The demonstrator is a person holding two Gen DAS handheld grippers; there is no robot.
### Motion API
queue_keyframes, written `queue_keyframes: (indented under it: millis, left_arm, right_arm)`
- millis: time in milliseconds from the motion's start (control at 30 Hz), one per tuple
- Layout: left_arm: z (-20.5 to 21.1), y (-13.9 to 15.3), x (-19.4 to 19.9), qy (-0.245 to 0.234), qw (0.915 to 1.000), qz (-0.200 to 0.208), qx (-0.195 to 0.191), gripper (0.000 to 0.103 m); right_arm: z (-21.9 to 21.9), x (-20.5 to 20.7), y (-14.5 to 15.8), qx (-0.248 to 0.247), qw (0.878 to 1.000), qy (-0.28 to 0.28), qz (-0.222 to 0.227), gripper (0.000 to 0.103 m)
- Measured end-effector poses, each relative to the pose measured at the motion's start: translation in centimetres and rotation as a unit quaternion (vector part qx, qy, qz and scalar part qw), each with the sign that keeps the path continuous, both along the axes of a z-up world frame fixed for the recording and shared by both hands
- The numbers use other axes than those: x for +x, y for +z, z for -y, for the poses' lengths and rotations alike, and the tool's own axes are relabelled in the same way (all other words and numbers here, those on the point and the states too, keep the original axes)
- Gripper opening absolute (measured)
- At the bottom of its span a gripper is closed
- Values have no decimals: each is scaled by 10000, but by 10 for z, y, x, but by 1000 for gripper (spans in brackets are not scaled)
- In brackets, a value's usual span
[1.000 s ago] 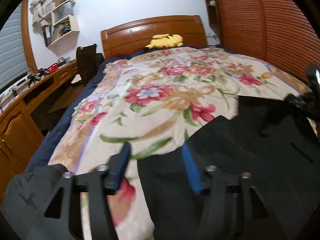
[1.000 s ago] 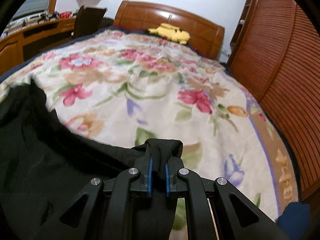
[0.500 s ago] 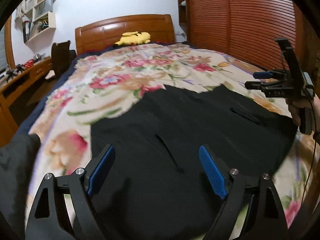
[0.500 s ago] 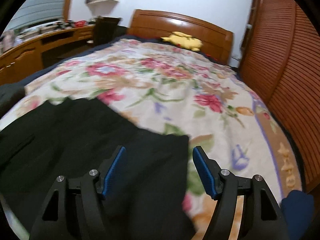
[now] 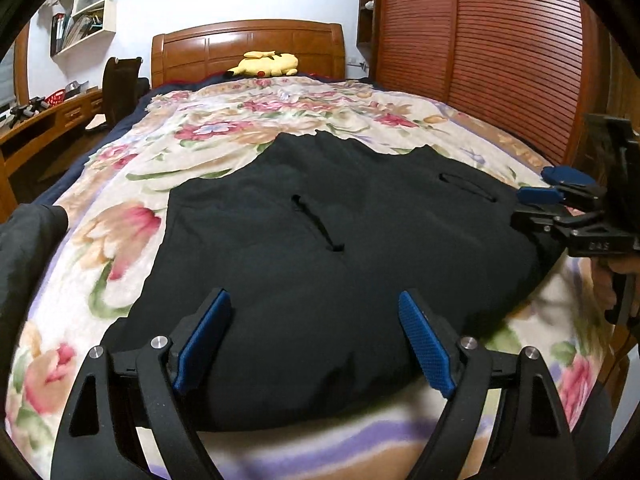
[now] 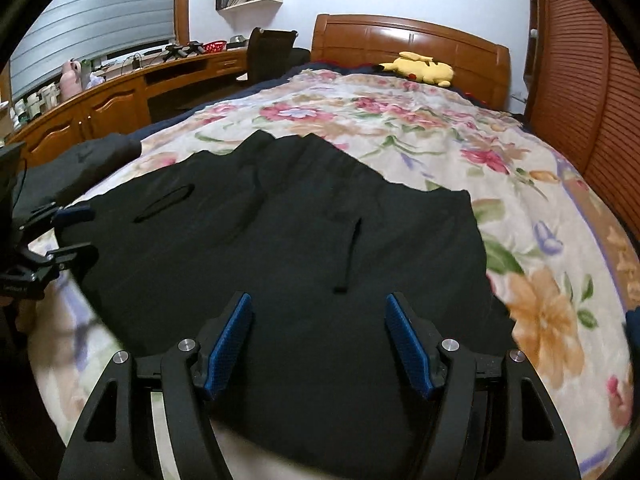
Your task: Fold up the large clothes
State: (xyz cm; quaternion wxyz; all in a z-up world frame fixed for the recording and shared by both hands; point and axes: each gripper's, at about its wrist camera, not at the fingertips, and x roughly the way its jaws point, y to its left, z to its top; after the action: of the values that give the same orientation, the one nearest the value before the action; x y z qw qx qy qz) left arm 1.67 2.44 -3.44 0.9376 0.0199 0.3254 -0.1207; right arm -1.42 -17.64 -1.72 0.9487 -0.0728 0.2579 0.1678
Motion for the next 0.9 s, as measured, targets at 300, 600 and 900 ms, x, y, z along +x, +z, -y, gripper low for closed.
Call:
queue_keyframes:
  millis: [300,600,900]
  left_arm:
    - [2,-12,3,2,9999,-93,118,88]
    - [6,-15,0,-5,9997,-51,249,89]
    - [5,-15,0,-7,9997,-52,220,89]
  right_arm:
    - [-36,-12,-8,-31,9993,367,64,71]
    - [-41,10,-26,-281,9979,395,-425,71]
    - [-12,-8,-8,-190,9996,126,-158,71]
